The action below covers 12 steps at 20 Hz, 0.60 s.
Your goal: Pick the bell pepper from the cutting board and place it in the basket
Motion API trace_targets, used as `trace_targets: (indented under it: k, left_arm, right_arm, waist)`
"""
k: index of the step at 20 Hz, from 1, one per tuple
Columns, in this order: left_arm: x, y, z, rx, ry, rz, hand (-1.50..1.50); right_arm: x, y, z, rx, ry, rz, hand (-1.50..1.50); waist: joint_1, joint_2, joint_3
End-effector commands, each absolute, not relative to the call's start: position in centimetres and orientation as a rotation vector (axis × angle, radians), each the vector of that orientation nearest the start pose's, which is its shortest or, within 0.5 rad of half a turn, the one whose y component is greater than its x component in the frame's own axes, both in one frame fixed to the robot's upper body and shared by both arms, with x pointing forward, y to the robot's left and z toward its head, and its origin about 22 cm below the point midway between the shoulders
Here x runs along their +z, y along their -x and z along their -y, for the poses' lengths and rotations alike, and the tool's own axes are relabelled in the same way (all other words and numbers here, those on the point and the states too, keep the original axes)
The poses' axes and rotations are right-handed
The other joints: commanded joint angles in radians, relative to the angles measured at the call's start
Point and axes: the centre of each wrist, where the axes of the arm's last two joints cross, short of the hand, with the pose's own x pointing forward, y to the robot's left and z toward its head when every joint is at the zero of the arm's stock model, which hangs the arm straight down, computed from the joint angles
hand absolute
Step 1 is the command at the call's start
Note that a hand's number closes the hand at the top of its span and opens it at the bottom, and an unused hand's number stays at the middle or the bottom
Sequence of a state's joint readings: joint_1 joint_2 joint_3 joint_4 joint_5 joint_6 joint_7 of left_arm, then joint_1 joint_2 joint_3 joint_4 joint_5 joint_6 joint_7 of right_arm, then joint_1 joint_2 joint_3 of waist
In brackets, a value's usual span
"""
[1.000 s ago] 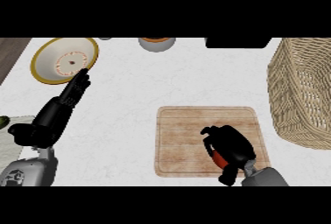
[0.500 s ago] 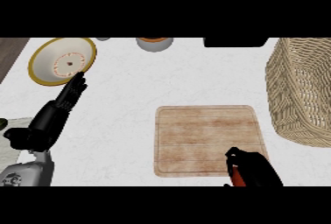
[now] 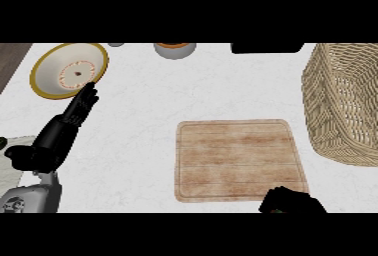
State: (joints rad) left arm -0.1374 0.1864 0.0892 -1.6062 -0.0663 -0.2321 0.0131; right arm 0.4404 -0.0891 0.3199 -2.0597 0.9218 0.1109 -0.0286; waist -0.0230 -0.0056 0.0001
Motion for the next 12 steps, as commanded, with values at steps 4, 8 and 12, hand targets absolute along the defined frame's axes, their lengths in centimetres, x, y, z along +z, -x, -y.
trace_targets:
  k: [4,8,12]
  left_arm:
    - [5.9,-27.4,-27.5,-0.351,-0.077,1.689,0.00]
    - [6.1,-26.6,-28.2,-0.374,-0.051,1.696,0.00]
    - [6.3,-27.2,-27.8,-0.367,-0.076,1.698,0.00]
  right_arm:
    - [12.7,-9.3,21.7,0.582,0.506,1.817,1.50]
    - [15.5,-7.0,22.2,0.520,0.537,1.785,1.50]
    - [16.8,-8.0,22.9,0.502,0.628,1.763,1.50]
  waist:
    - [0.000,0.000,0.000]
    - [0.006,0.000,-0.001]
    - [0.012,0.004,-0.002]
